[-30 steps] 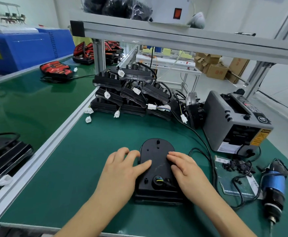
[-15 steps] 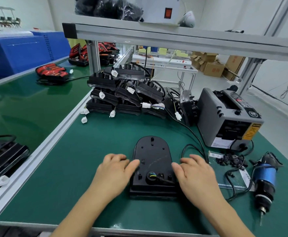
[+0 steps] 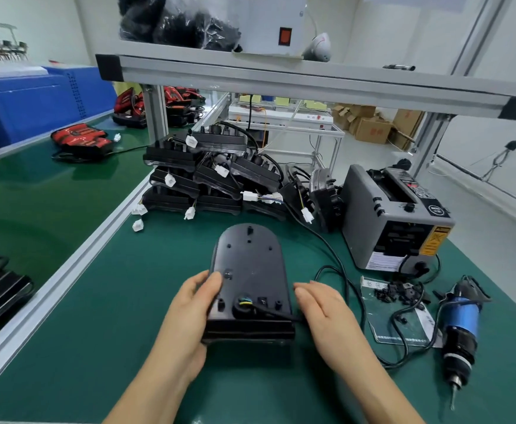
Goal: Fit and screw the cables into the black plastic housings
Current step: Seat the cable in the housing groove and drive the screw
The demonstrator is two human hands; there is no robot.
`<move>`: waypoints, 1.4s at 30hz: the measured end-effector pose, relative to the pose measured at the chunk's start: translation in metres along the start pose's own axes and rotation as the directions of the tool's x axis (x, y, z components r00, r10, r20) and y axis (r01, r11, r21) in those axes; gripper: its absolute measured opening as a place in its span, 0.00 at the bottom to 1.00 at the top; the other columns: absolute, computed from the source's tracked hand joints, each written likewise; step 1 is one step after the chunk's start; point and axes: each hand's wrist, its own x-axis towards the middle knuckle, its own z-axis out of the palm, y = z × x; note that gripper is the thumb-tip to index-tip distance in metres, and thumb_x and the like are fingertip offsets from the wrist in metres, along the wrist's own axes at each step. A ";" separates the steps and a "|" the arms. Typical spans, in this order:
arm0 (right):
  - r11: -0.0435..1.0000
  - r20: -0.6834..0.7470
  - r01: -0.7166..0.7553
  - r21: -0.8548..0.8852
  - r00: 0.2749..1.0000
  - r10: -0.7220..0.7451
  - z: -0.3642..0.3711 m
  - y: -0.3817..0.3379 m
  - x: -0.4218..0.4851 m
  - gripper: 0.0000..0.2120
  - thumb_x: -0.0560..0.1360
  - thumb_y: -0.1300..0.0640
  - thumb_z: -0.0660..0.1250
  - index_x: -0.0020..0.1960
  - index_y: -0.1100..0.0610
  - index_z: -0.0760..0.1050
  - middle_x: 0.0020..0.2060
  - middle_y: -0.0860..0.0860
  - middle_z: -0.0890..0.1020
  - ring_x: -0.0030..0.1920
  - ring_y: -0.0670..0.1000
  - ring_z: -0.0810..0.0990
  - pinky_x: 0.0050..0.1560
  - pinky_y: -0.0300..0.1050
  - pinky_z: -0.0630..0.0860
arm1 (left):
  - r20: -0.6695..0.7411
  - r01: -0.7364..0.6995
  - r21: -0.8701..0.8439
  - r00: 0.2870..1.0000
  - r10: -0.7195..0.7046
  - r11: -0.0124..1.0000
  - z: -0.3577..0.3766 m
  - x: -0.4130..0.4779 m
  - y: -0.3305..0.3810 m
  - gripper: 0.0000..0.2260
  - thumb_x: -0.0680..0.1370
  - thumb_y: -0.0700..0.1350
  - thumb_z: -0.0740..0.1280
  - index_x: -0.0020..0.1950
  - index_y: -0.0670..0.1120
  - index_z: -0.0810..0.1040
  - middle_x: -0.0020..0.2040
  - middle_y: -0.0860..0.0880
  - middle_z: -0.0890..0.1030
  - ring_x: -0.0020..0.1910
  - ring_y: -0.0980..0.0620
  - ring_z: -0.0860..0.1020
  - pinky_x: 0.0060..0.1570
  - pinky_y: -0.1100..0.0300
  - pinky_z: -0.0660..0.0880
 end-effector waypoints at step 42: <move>0.694 0.576 -0.420 0.584 0.817 0.010 -0.056 -0.018 0.006 0.22 0.67 0.46 0.72 0.56 0.57 0.81 0.52 0.57 0.83 0.48 0.53 0.84 0.44 0.45 0.81 | 0.371 -0.373 0.751 0.921 0.120 0.544 0.055 0.091 0.028 0.14 0.81 0.48 0.61 0.67 0.50 0.70 0.59 0.47 0.72 0.52 0.45 0.75 0.60 0.51 0.70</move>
